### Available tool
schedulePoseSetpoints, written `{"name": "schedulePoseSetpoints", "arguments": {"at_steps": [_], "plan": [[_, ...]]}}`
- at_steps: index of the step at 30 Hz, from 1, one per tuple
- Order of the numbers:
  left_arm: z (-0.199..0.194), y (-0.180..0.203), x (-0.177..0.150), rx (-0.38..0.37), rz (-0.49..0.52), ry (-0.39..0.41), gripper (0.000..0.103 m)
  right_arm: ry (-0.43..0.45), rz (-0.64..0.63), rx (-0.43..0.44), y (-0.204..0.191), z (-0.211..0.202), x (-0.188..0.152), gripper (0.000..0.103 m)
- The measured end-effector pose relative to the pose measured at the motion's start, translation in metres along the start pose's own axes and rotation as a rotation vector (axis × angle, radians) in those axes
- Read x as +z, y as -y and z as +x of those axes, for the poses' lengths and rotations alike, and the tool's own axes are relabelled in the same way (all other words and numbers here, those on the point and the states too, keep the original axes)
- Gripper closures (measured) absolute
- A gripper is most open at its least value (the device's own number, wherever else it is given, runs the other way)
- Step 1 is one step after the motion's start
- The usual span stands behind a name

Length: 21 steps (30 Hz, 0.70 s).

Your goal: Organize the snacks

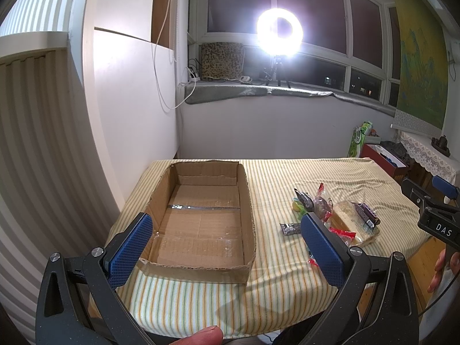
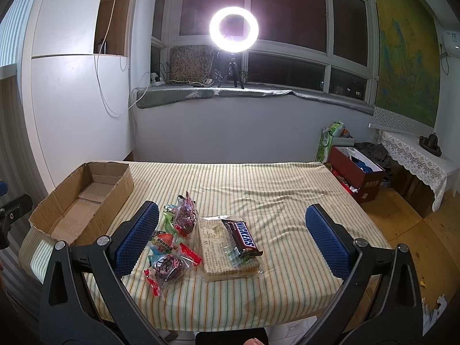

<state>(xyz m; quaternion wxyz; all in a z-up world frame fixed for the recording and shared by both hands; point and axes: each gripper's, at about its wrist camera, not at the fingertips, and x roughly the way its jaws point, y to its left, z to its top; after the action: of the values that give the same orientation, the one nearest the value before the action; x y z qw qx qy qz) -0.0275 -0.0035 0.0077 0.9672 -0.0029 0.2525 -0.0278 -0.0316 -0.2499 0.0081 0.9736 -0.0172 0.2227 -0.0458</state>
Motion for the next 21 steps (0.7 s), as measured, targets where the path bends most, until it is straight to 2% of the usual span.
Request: {"name": "schedulePoseSetpoints", "arguments": {"at_steps": [11,16,21], "plan": [[0.000,0.007,-0.002,-0.008,0.008,-0.008,0.001,-0.010,0.012,-0.004,0.008,0.001,-0.013,0.000],[0.007,0.030,-0.008,-0.053,0.033,-0.034,0.001,-0.046,0.029,-0.012,0.026,0.008,-0.027,0.000],[0.020,0.067,-0.031,-0.145,0.058,-0.065,0.001,-0.158,0.049,-0.017,0.047,0.033,-0.062,0.000]]}}
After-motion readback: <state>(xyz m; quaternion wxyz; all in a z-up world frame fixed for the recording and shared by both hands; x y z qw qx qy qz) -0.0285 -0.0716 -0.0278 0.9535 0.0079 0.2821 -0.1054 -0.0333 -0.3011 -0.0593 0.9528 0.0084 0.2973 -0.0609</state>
